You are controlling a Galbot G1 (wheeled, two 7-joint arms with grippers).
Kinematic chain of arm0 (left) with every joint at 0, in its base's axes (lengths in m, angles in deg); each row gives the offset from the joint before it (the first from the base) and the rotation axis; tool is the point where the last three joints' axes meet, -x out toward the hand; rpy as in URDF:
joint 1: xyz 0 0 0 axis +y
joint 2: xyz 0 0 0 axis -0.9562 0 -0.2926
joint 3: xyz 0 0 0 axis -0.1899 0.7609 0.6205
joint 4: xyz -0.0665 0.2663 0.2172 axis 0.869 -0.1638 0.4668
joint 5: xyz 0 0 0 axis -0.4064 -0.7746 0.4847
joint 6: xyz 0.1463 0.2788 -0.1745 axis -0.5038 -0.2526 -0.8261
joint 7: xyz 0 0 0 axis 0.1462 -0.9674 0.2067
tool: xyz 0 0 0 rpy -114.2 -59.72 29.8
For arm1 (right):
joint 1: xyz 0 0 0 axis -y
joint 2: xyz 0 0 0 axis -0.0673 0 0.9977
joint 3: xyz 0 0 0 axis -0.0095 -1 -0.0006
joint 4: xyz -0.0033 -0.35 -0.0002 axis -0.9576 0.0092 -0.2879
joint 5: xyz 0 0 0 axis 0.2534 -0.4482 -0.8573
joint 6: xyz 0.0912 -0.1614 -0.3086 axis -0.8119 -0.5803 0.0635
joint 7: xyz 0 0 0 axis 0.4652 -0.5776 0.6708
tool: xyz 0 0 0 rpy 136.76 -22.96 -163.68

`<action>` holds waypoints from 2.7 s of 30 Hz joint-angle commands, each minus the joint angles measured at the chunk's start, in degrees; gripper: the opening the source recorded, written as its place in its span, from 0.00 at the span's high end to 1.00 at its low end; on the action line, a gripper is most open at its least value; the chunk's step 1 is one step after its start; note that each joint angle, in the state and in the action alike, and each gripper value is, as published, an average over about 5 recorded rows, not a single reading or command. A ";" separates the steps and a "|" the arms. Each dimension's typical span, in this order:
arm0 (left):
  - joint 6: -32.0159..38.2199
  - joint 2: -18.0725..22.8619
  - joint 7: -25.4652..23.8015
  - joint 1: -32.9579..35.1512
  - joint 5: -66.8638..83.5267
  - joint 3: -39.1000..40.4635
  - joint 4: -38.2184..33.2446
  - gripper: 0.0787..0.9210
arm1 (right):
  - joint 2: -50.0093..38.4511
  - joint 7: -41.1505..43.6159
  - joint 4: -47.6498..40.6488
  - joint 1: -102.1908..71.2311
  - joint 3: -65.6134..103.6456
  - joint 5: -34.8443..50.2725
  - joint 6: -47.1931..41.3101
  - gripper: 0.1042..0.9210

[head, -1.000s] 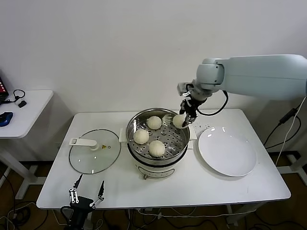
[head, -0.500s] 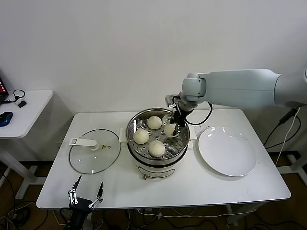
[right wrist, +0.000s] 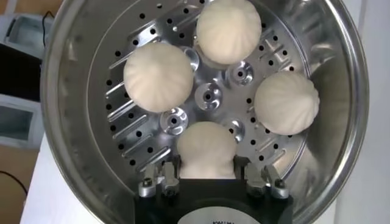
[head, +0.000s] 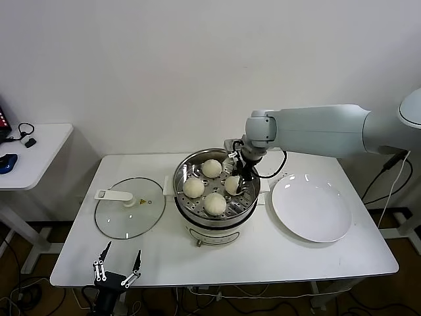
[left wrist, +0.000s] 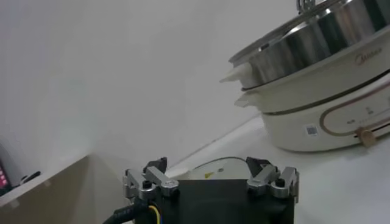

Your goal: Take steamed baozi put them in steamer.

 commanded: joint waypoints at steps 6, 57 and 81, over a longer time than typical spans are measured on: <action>-0.06 2.80 -0.07 0.05 0.11 -0.05 -0.35 0.12 | -0.48 0.45 0.53 2.82 0.26 3.35 0.44 0.20; -0.69 2.80 1.93 -0.47 2.88 0.43 -1.68 0.12 | -2.83 -49.22 44.32 -136.37 140.94 -30.57 41.02 0.12; 0.67 2.80 2.68 -0.83 2.85 0.96 -0.99 0.12 | 11.32 -47.63 38.43 -146.56 136.98 -31.11 58.72 0.12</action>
